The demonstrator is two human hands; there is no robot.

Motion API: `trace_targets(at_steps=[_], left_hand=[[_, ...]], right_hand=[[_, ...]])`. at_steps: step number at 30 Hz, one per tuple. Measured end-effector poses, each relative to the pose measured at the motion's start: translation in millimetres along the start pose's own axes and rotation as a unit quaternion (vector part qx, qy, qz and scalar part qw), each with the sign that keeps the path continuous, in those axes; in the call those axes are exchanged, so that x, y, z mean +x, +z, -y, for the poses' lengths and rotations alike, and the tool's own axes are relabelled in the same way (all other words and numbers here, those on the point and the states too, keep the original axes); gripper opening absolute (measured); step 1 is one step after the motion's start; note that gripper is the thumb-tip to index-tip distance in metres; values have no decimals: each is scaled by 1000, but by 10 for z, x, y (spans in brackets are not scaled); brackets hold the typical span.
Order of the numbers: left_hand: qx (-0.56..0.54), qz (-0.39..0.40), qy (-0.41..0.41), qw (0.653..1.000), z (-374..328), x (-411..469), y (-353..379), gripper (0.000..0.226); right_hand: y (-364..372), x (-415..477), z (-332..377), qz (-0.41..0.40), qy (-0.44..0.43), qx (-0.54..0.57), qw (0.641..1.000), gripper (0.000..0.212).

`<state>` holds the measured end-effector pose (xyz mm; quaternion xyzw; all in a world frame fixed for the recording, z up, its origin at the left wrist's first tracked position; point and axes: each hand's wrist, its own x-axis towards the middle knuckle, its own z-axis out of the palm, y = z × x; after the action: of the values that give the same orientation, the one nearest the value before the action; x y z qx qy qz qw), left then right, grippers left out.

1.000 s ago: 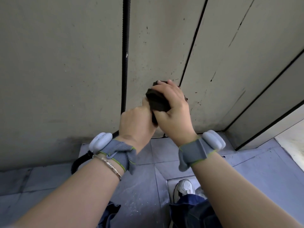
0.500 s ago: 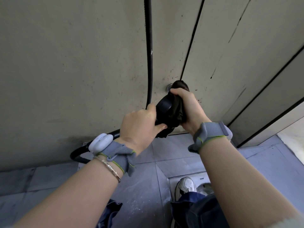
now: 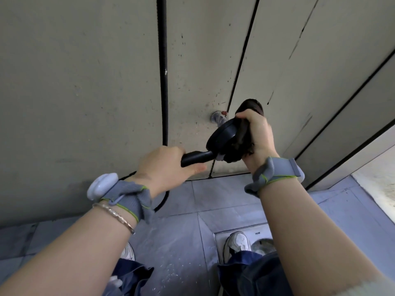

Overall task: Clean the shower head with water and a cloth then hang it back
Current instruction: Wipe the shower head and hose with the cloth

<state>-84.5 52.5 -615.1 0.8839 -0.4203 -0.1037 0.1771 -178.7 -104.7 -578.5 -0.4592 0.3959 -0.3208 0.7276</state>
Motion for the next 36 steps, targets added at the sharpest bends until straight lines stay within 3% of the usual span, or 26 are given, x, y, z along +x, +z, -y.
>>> trace_targets(at_steps=[2,4,6,8,11,13,20,23,24,26,29,31,33,35,36], left_hand=[[6,-13,-1,1000,-32,0,10,52],[42,-38,-3,998,-68,11,-13,54],[87,-65,-6,994,-83,28,-34,55],[103,-82,-20,991,-97,30,-24,56],[111,-84,-37,990,-118,13,20,55],[118,-91,-34,988,-132,8,29,55],[107,-112,-11,988,-252,13,13,53],[122,-108,13,986,-268,-31,34,58],[132,-111,23,985,-262,-49,40,58],[143,-116,29,983,-242,-72,33,58],[132,-114,21,984,-225,-47,14,56],[126,-107,10,986,-214,-31,24,56],[117,-96,0,989,-206,-21,49,48],[116,-92,-7,989,-187,-20,65,46],[119,-96,-6,988,-175,-25,70,47]], right_hand=[[26,11,-7,13,-32,-43,998,14],[93,-10,-42,38,-127,-141,981,11],[147,-57,-154,66,-229,-284,929,20],[177,-89,-308,68,-315,-426,845,39],[200,-141,-489,74,-344,-559,751,51],[187,-106,-509,71,-337,-590,730,49],[269,-48,-378,-13,-318,-342,884,25],[192,38,-189,-75,-155,-102,980,7],[129,84,-136,-80,-84,-31,993,7],[51,101,-95,-58,-20,25,998,3],[105,21,-74,-29,-106,-60,992,8],[161,-76,-141,8,-235,-242,941,11],[165,-149,-290,45,-336,-449,827,22],[137,-205,-414,72,-348,-575,737,34],[122,-213,-457,79,-356,-604,708,36]])
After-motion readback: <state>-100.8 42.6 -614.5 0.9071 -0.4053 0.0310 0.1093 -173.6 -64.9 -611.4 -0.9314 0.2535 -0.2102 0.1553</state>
